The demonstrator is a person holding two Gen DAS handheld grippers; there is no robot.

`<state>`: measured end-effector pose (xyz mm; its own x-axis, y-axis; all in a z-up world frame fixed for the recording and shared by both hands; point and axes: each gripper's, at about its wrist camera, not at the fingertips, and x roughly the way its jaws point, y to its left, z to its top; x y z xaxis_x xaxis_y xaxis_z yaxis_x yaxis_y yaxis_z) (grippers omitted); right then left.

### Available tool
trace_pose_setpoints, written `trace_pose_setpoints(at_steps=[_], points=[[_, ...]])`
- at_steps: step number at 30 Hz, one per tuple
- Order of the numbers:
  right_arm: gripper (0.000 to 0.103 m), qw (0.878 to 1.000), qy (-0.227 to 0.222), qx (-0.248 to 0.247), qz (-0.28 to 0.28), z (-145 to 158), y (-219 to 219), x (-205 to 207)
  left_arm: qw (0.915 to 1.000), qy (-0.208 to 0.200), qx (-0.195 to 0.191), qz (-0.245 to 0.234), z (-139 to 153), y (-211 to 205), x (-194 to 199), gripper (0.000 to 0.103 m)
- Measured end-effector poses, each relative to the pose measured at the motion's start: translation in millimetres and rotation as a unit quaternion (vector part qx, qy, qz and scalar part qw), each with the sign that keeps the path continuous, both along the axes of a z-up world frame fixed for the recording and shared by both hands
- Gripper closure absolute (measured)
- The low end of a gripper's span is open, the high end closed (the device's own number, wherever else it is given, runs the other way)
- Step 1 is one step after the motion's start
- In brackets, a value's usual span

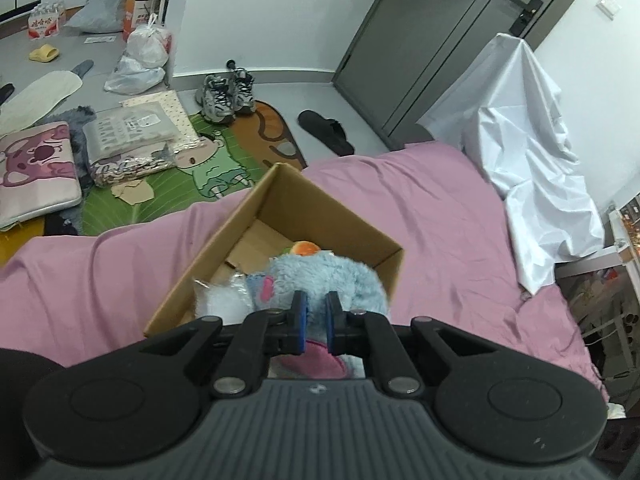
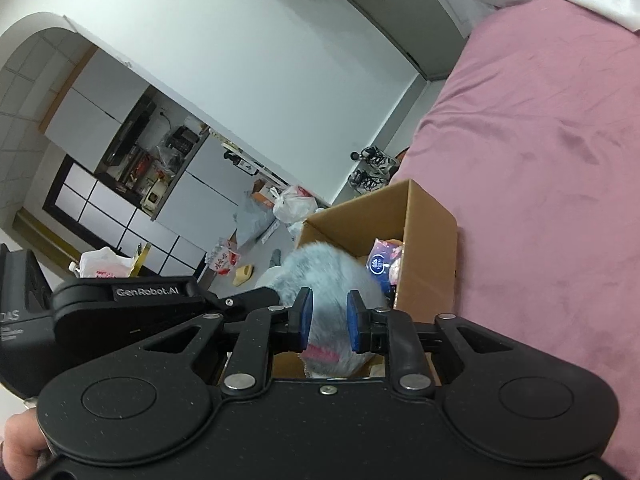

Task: Organize soft objects
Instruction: 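Lift the grey plush with both tools and carry it over the box, then open both tools to drop the grey plush into the box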

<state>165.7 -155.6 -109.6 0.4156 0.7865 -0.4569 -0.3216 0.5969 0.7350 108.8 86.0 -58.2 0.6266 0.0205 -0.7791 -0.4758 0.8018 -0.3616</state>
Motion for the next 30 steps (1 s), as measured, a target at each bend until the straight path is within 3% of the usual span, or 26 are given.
trace_pose_setpoints(at_steps=[1,8,11,14,16,19,22,25,30], points=[[0.082,1.0,-0.002,-0.001,-0.001,1,-1,-1,1.0,0.003,0.0,0.001,-2,2,1,0.102],[0.078,1.0,-0.007,-0.001,-0.008,6,-10,-10,0.9991,0.041,0.012,-0.003,-6,3,7,0.098],[0.069,1.0,-0.004,-0.009,-0.019,8,-19,-13,0.9987,0.045,0.015,-0.019,-1,1,8,0.097],[0.055,0.999,-0.007,-0.011,-0.035,13,-30,-20,0.9979,0.049,0.025,-0.033,6,0,7,0.084],[0.047,0.999,-0.008,-0.019,-0.047,15,-36,-23,0.9972,0.05,0.036,-0.043,11,-2,6,0.064],[0.041,0.997,-0.013,-0.034,-0.062,21,-44,-29,0.9961,0.04,0.054,-0.056,22,-5,2,0.043],[0.027,0.995,-0.02,-0.058,-0.082,28,-50,-34,0.9946,0.032,0.069,-0.07,33,-8,0,0.03],[0.017,0.991,-0.032,-0.082,-0.1,40,-55,-41,0.9928,0.023,0.083,-0.084,43,-11,-4,0.024],[0.002,0.987,-0.039,-0.087,-0.128,60,-67,-55,0.9902,0.014,0.093,-0.103,54,-15,-11,0.022]])
